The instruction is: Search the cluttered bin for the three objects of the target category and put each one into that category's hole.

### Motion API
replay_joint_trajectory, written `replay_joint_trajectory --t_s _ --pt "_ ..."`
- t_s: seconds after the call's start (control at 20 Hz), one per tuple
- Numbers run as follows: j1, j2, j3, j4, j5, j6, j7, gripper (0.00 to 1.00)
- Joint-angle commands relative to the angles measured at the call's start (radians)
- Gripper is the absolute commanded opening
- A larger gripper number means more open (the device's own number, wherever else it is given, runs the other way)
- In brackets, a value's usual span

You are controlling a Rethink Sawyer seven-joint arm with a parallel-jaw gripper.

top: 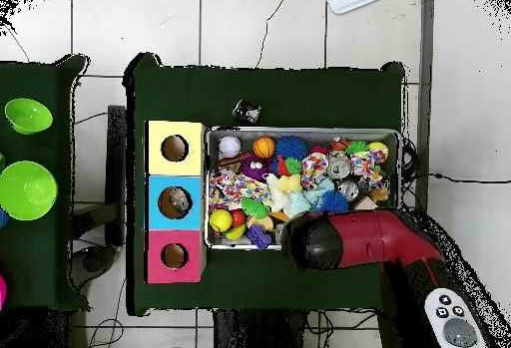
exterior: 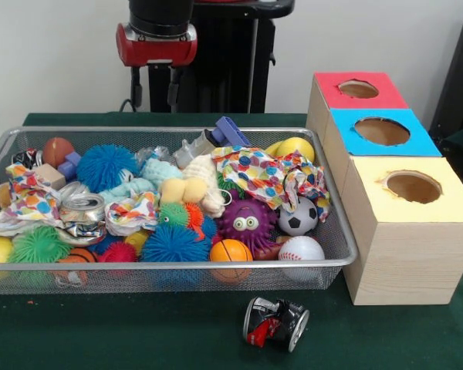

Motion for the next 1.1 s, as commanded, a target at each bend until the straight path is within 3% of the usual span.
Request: replay_joint_trajectory --t_s 0.05,0.75,1.1 --pt "-0.03 0.05 -0.008 -0.003 -0.095 0.04 -0.102 1.0" --pt "-0.032 0.144 0.01 -0.044 -0.167 -0.053 -0.05 1.0" --pt "-0.054 0.152 0.018 -0.028 -0.184 -0.098 -0.037 1.0"
